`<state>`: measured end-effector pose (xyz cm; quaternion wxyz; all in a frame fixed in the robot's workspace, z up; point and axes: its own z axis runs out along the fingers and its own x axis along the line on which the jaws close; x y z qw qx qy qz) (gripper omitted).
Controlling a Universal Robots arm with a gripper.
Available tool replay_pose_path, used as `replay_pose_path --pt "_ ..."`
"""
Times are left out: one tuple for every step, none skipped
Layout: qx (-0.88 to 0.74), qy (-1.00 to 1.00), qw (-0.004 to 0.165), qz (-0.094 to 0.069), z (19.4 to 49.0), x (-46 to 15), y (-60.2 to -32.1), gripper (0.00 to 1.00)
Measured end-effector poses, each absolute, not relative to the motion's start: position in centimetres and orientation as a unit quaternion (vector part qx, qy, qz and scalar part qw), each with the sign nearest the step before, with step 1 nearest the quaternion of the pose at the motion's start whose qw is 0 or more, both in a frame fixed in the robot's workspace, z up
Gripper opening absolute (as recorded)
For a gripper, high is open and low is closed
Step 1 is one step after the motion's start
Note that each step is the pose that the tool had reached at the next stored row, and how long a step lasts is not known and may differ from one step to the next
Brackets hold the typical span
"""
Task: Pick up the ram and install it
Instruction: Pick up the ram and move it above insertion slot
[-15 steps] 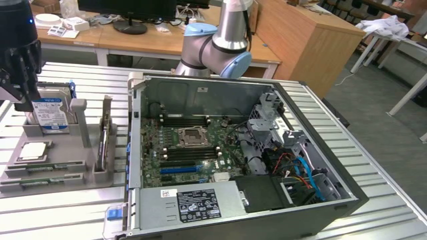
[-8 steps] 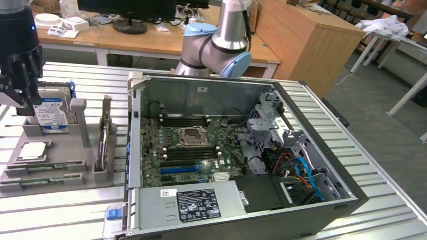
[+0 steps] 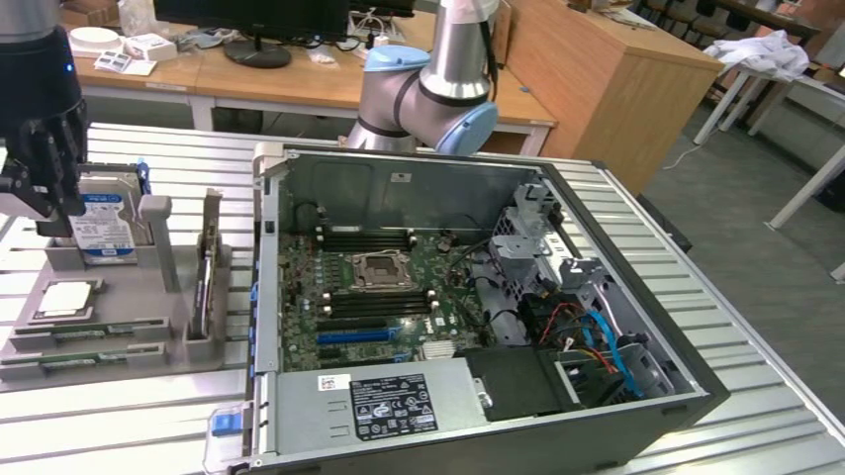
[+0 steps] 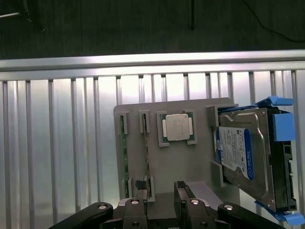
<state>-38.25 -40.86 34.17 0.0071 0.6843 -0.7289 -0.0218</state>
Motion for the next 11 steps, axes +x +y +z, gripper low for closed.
replay_pose_path --pt "0.684 -0.729 0.007 -0.022 34.1 -38.3 -40.9 0.36" --pt "0.684 -0.729 0.007 -0.022 33.9 -38.3 -40.9 0.36" --pt "0.684 -0.729 0.007 -0.022 33.8 -38.3 -40.9 0.36" --pt "0.684 -0.729 0.007 -0.022 33.7 -38.3 -40.9 0.36" --pt "0.684 -0.729 0.007 -0.022 33.6 -38.3 -40.9 0.36" --pt "0.684 -0.729 0.007 -0.022 33.5 -38.3 -40.9 0.36" --pt "0.684 -0.729 0.007 -0.022 33.4 -38.3 -40.9 0.36" --pt "0.684 -0.729 0.007 -0.022 33.3 -38.3 -40.9 0.36" --pt "0.684 -0.729 0.007 -0.022 33.2 -38.3 -40.9 0.36" --pt "0.684 -0.729 0.007 -0.022 33.1 -38.3 -40.9 0.36" --pt "0.684 -0.729 0.007 -0.022 33.0 -38.3 -40.9 0.36"
